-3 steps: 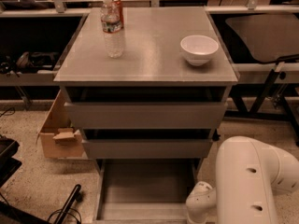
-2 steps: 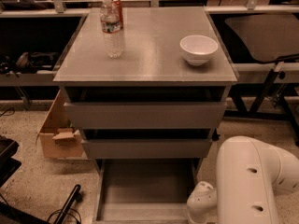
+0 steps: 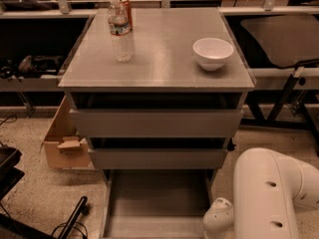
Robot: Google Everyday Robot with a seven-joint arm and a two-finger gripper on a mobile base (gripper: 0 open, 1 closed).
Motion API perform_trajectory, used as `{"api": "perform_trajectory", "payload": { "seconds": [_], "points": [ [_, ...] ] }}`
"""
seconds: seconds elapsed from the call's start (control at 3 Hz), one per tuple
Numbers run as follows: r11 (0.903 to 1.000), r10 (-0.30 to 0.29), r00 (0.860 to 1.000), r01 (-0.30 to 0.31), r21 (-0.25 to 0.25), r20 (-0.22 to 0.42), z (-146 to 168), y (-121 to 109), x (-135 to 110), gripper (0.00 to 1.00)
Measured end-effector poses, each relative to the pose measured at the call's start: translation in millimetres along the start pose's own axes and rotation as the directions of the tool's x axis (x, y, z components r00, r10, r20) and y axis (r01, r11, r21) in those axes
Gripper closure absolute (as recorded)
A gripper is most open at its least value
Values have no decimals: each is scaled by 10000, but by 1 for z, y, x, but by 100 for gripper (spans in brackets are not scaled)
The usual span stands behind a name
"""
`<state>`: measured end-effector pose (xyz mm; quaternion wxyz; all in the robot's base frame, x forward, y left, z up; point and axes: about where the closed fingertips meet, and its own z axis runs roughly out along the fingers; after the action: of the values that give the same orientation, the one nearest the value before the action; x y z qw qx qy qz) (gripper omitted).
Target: Open bottom drawer
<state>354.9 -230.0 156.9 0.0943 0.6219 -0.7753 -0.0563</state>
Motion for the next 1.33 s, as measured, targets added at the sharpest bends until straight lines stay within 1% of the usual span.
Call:
{"api": "perform_trajectory", "payload": {
  "seconds": [0.33, 0.67, 1.0, 1.33],
  "points": [
    [10000, 0, 10000, 0, 0, 0, -1, -4, -2, 100],
    [9999, -73, 10000, 73, -84, -43, 2, 0, 3, 100],
    [9999, -73, 10000, 73, -85, -43, 1, -2, 2, 74],
    [9999, -73, 10000, 73, -85, -43, 1, -2, 2, 51]
  ]
}}
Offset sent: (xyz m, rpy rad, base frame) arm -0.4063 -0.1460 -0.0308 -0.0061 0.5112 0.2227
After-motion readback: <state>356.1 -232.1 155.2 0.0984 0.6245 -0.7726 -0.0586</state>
